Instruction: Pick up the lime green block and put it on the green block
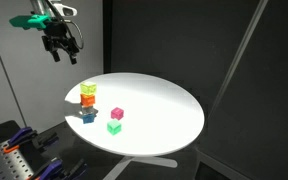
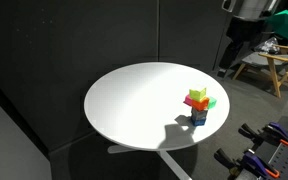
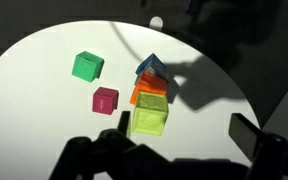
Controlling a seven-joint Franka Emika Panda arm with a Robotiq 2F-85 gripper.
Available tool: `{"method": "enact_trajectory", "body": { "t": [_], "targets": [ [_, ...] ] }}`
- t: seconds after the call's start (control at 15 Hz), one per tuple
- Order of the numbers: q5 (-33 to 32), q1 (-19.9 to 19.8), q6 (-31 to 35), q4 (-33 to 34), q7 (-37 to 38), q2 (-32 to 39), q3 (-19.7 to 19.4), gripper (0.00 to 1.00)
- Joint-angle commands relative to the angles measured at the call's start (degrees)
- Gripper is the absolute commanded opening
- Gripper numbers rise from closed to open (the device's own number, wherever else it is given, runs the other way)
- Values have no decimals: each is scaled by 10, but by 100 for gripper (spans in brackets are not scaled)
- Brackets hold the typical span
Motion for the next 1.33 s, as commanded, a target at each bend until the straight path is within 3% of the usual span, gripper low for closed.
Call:
{"method": "enact_trajectory", "body": {
  "t": [0.0, 0.53, 1.27],
  "targets": [
    [-4, 6, -2, 1, 3, 0, -5, 100],
    [1, 5, 2, 9, 6, 9, -7, 100],
    [62, -4, 10, 93, 8, 71, -49, 100]
  ]
}}
